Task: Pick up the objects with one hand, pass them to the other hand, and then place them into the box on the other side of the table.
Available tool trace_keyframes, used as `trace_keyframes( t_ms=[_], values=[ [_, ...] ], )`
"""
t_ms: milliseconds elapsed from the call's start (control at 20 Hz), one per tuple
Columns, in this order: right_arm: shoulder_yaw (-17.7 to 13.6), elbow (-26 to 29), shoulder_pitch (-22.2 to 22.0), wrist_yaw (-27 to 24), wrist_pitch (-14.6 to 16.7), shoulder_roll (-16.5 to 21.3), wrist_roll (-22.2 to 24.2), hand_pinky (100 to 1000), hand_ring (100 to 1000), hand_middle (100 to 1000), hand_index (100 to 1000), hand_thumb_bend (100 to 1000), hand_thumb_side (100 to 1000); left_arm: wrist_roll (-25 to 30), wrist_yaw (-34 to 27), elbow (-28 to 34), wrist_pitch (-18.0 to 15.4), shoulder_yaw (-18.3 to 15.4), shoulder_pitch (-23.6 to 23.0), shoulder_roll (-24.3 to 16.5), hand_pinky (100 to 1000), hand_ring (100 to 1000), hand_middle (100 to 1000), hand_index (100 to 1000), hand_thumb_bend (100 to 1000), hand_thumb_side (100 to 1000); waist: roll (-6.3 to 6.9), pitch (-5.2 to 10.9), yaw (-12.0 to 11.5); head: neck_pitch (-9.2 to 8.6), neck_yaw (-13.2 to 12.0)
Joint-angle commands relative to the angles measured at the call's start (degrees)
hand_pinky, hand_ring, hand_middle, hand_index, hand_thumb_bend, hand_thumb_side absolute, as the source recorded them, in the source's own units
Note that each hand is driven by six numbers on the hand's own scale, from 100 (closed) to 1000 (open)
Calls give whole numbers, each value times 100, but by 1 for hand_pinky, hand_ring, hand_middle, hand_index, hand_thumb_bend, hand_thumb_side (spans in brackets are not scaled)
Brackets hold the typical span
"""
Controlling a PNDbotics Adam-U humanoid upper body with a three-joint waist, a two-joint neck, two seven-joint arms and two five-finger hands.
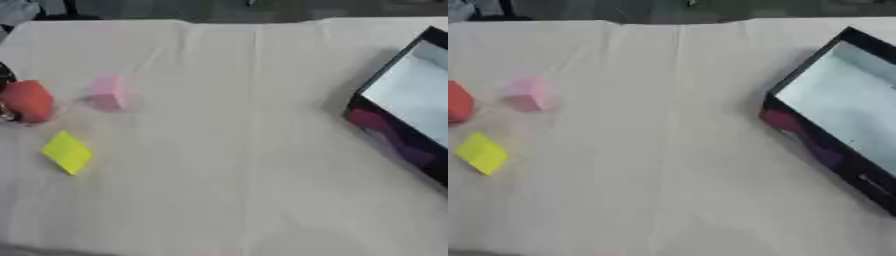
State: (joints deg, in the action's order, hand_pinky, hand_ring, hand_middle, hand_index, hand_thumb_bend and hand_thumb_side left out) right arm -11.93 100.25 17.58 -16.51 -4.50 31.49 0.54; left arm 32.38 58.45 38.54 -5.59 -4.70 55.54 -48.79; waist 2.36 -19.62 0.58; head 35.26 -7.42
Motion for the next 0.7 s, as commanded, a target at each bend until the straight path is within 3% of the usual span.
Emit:
trace_keyframes(
  t_ms=[50, 450, 700],
  values=[
    [-86, 38, 12, -47, 8, 110, -12, 932, 1000, 905, 1000, 100, 800, -59, -193, 256, -61, 35, 126, -197, 798, 715, 520, 590, 398, 100, -13, 240, -44, 62, 68],
    [-114, 35, -28, -153, 19, 146, -17, 932, 1000, 906, 1000, 100, 788, -34, -856, 967, -326, 214, 38, -231, 787, 697, 519, 577, 389, 100, -41, 380, -213, 141, 159],
    [-110, 60, -9, -204, 56, 195, -13, 931, 1000, 907, 1000, 100, 766, -144, -1283, 1606, -245, 406, -116, -248, 778, 681, 518, 571, 364, 100, -84, 465, -304, 134, 168]
  ],
)
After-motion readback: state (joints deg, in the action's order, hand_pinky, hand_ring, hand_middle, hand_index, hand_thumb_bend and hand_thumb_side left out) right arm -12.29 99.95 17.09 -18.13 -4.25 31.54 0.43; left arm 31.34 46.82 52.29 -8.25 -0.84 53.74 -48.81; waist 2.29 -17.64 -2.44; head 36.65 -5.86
